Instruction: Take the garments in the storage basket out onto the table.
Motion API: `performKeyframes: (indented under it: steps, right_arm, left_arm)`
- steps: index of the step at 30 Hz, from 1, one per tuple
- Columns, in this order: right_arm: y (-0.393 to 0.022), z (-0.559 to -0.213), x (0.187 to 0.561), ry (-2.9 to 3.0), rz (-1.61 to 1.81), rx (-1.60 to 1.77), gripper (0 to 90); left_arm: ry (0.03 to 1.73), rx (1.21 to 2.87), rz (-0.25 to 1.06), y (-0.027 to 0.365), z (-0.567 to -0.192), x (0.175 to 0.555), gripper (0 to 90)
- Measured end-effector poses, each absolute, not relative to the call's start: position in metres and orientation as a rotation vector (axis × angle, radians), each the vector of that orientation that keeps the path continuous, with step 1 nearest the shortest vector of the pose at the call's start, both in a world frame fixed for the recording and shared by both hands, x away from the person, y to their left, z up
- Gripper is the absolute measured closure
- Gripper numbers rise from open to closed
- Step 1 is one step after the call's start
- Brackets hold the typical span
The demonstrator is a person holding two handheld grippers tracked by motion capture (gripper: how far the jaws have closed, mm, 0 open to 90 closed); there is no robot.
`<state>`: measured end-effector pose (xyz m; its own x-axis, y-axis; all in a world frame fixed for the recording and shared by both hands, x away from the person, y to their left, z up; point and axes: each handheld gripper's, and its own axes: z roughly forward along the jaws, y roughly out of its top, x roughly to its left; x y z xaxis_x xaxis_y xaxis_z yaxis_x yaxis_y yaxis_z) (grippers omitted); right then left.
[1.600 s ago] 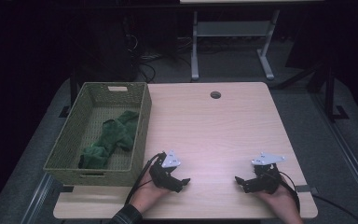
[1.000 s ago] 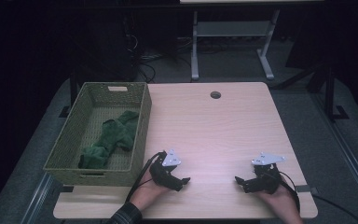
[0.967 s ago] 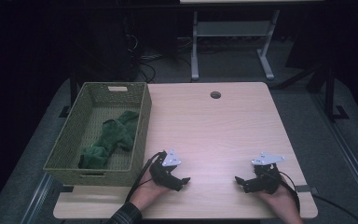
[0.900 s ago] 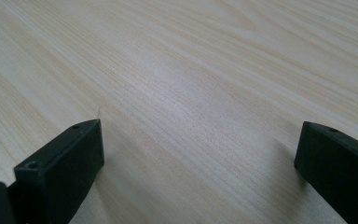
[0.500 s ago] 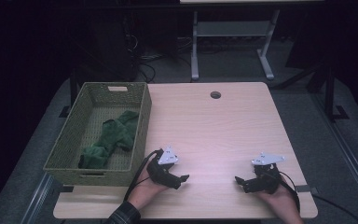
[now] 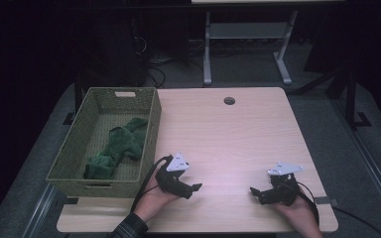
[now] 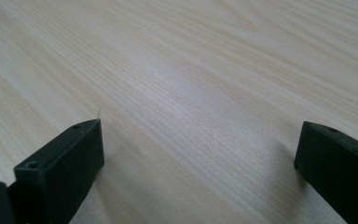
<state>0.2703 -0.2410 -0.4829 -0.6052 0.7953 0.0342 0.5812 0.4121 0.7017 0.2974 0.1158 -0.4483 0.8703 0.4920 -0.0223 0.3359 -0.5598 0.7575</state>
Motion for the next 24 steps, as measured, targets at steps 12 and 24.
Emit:
performKeyframes:
  steps: [12, 24]
  right_arm:
    - [-0.241, -0.483, 0.27, 2.367, 0.994, 1.194, 1.1]
    - [-0.241, -0.483, 0.27, 2.368, 0.993, 1.201, 1.1]
  left_arm:
    - [0.596, 2.195, 0.248, 0.115, -0.438, 0.297, 13.3]
    - [0.581, 2.196, 0.26, 0.115, -0.422, 0.297, 13.3]
